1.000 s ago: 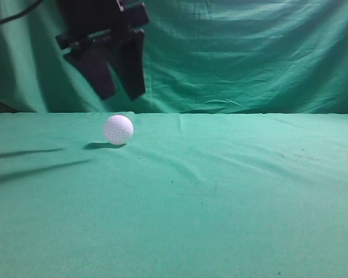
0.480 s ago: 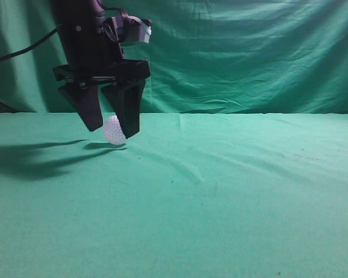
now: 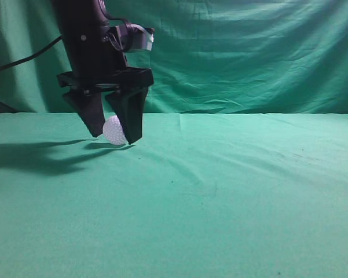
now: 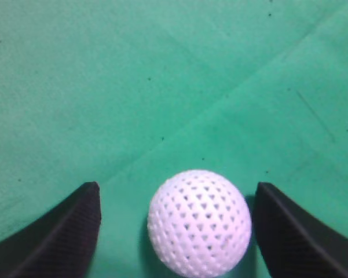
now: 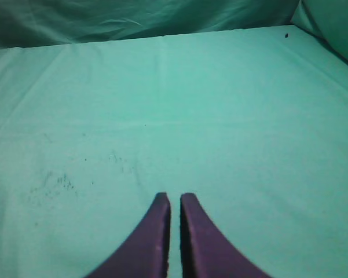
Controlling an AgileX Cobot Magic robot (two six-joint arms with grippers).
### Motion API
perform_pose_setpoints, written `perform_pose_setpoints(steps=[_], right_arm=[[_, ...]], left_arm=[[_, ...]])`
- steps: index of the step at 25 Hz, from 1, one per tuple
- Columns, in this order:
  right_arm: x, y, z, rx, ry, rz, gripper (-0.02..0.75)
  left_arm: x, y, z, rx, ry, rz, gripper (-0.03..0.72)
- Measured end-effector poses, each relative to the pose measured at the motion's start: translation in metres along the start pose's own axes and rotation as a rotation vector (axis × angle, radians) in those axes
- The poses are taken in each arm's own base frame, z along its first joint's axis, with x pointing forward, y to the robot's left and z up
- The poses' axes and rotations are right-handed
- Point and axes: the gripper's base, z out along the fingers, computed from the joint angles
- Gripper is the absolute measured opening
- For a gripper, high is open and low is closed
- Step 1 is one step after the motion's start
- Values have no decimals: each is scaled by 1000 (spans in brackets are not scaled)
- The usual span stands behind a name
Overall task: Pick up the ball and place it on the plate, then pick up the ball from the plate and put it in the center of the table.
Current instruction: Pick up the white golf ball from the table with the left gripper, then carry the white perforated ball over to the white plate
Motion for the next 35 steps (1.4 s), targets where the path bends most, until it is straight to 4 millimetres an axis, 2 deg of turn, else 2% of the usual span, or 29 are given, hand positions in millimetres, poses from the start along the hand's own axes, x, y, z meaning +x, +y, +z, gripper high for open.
perform_pose_setpoints(steps=[5, 8, 9, 10, 15, 18, 21, 27, 30, 32, 35], right_arm=[[0, 0, 0, 0, 0, 0, 54], [0, 0, 0, 0, 0, 0, 54], [0, 0, 0, 0, 0, 0, 54], [0, 0, 0, 0, 0, 0, 54], [0, 0, 0, 0, 0, 0, 54], [0, 0, 0, 0, 0, 0, 54], [0, 0, 0, 0, 0, 0, 54], [0, 0, 0, 0, 0, 0, 54], [0, 0, 0, 0, 0, 0, 54], [0, 0, 0, 0, 0, 0, 54], [0, 0, 0, 0, 0, 0, 54]], left_arm=[[-2, 0, 0, -3, -21, -2, 533], [-2, 0, 0, -2, -22, -3, 389], [-2, 0, 0, -2, -22, -3, 316], [-2, 0, 0, -2, -22, -3, 298], [-2, 0, 0, -2, -22, -3, 307], [-3, 0, -7, -2, -28, -2, 307], [-5, -1, -29, -3, -42, 2, 307], [-6, -2, -101, -45, -119, 9, 307], [-3, 1, -128, -94, -148, 5, 307], [2, 11, -141, -110, -154, -53, 307], [20, 33, -149, -143, -121, -157, 307]])
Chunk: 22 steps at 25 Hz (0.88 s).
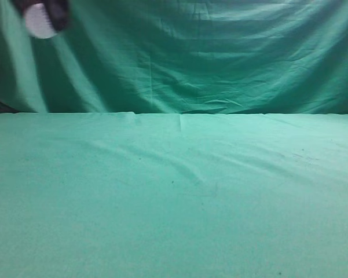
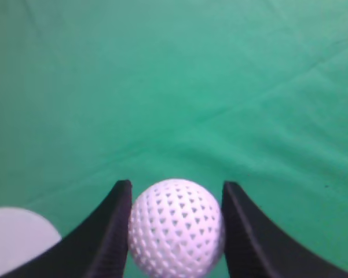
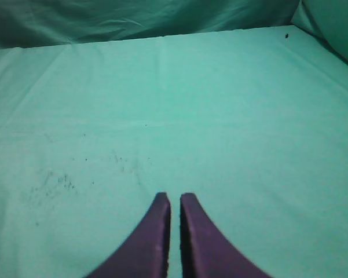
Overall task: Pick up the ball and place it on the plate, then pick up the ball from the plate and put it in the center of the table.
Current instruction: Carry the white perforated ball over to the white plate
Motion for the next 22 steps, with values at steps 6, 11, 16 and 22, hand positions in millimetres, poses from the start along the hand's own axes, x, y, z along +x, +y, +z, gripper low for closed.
perform_pose_setpoints(steps=[6, 11, 16, 22], right_arm=[[-3, 0, 0, 5, -31, -13, 54], [-21, 2, -2, -43, -228, 194, 54], [-31, 0, -6, -53, -350, 272, 54], [-62, 4, -13, -61, -295, 226, 54]], left_arm=[[50, 44, -10, -69, 78, -150, 307], [87, 71, -20, -132, 47, -256, 307], [110, 98, -17, -181, 74, -359, 307], [119, 121, -8, -218, 85, -428, 307]])
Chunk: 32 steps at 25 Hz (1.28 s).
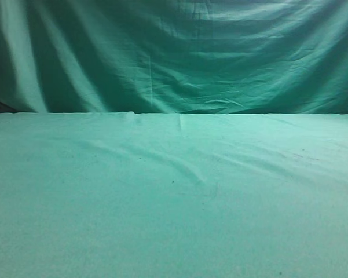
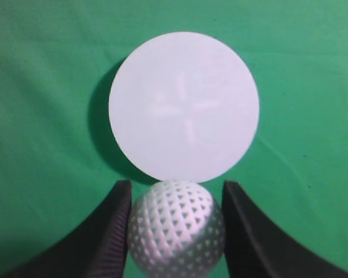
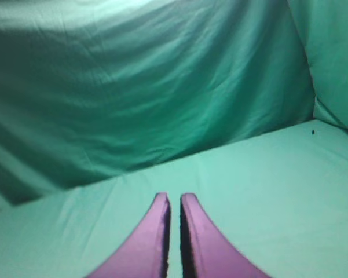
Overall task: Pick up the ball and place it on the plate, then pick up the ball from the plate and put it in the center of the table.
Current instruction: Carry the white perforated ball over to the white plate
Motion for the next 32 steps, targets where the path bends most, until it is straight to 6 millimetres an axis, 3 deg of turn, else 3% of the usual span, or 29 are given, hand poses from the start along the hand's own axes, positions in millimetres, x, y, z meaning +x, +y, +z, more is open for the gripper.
perform_pose_setpoints(steps=[5, 9, 19, 22, 32], right_arm=[[-17, 10, 15, 5, 255, 1, 54], [-16, 13, 22, 6, 419, 20, 54], [-20, 15, 33, -44, 857, -272, 54], [-22, 15, 43, -39, 920, -290, 54], [-19, 21, 58, -106, 936, -346, 54]], left_arm=[[-3, 1, 21, 1, 15, -2, 307], [-7, 1, 32, 1, -3, -3, 307], [-14, 7, 34, -78, -76, 111, 307], [-15, 9, 39, -95, -74, 120, 307], [-11, 6, 86, -75, -2, 121, 307]])
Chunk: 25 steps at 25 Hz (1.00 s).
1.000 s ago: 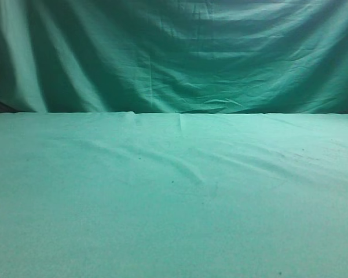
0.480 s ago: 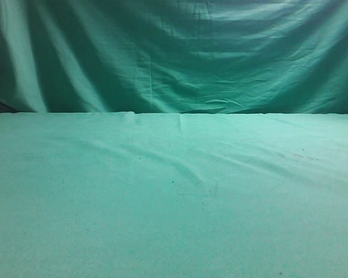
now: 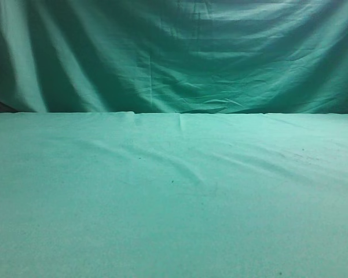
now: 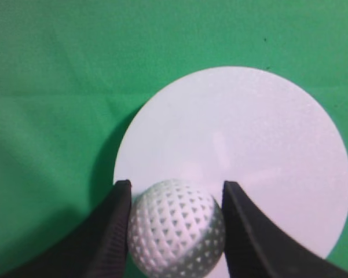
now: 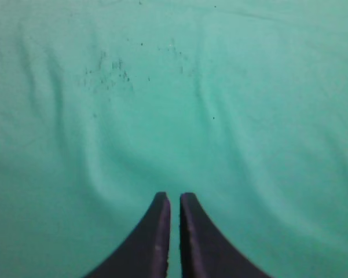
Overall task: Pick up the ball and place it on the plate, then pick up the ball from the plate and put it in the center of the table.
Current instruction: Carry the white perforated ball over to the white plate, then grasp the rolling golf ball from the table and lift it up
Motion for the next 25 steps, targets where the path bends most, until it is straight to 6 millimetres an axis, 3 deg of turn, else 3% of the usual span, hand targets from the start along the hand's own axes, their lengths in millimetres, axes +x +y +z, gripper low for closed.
perform_pose_setpoints(steps=[10, 15, 16, 19, 21, 25], right_arm=[[-4, 2, 2, -4, -34, -23, 54], [-4, 2, 2, -3, -35, -23, 54], [-4, 2, 2, -3, -35, -23, 54], [-4, 2, 2, -4, -36, -22, 54], [-5, 2, 1, -5, -38, -21, 54], [-5, 2, 1, -5, -38, -21, 54]], left_arm=[[-1, -1, 4, 11, 3, -52, 307], [-27, 2, -14, 51, 16, -159, 624], [-35, 4, -22, 54, 18, -170, 652], [-61, 3, -46, 69, 11, -173, 645], [-76, -5, -64, 87, -6, -155, 515], [-99, -29, -97, 138, -32, -102, 179]])
